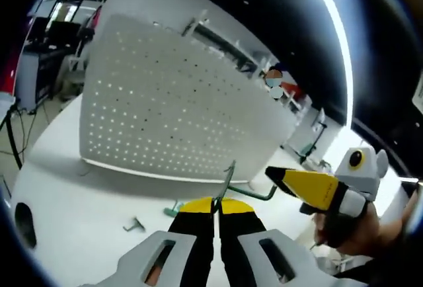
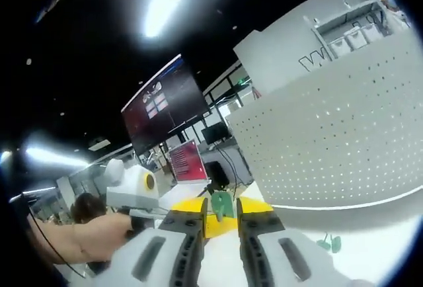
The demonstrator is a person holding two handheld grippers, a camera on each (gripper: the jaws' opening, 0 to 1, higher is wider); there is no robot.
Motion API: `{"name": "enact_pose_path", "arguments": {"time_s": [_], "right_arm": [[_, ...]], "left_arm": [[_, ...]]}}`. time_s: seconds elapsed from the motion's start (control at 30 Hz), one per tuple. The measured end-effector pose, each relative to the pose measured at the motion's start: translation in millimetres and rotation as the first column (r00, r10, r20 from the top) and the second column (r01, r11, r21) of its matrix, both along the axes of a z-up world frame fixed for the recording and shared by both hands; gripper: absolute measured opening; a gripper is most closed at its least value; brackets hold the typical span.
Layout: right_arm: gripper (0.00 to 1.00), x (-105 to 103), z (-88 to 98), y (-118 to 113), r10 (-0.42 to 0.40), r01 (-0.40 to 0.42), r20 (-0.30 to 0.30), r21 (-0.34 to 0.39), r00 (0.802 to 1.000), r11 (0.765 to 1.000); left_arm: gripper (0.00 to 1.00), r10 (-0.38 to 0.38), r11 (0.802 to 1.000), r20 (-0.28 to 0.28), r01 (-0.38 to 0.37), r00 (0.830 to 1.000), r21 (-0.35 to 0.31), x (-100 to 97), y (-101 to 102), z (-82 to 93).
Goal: Insert the hook assembly into the mounting plate slot until the hook locks in place.
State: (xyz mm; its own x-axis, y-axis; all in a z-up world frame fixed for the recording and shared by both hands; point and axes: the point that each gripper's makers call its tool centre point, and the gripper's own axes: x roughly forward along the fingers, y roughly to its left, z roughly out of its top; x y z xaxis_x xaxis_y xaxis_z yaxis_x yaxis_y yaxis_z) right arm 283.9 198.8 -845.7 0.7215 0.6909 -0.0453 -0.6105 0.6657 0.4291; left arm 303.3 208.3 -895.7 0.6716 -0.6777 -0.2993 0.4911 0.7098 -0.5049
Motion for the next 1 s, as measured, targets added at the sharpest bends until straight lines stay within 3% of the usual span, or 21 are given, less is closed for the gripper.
{"name": "enact_pose_path", "arguments": {"time_s": [0.23,0.5,0.77,1.0], "right_arm": [[0.14,0,-6.7,12,0.0,0.0,-0.027,0.014,1.0,1.0],[0.09,0,-13.3,17,0.011,-0.009,-0.059,0.034,0.998,0.999],[0.04,7,-6.1,21,0.012,-0.009,-0.041,0.072,0.999,0.997],[0.01,10,-6.1,26,-0.01,0.012,-0.024,0.059,1.0,0.998]], "left_arm": [[0.01,0.01,1.0,0.064,-0.01,0.998,-0.008,-2.3,-1,8.9],[0.01,0.015,0.998,0.149,-0.023,0.989,0.056,-4.0,5,11.0],[0.01,0.018,0.996,0.218,-0.038,0.976,0.085,1.1,10,19.3],[0.01,0.041,0.994,0.232,-0.063,0.972,0.09,3.8,15,19.9]]}}
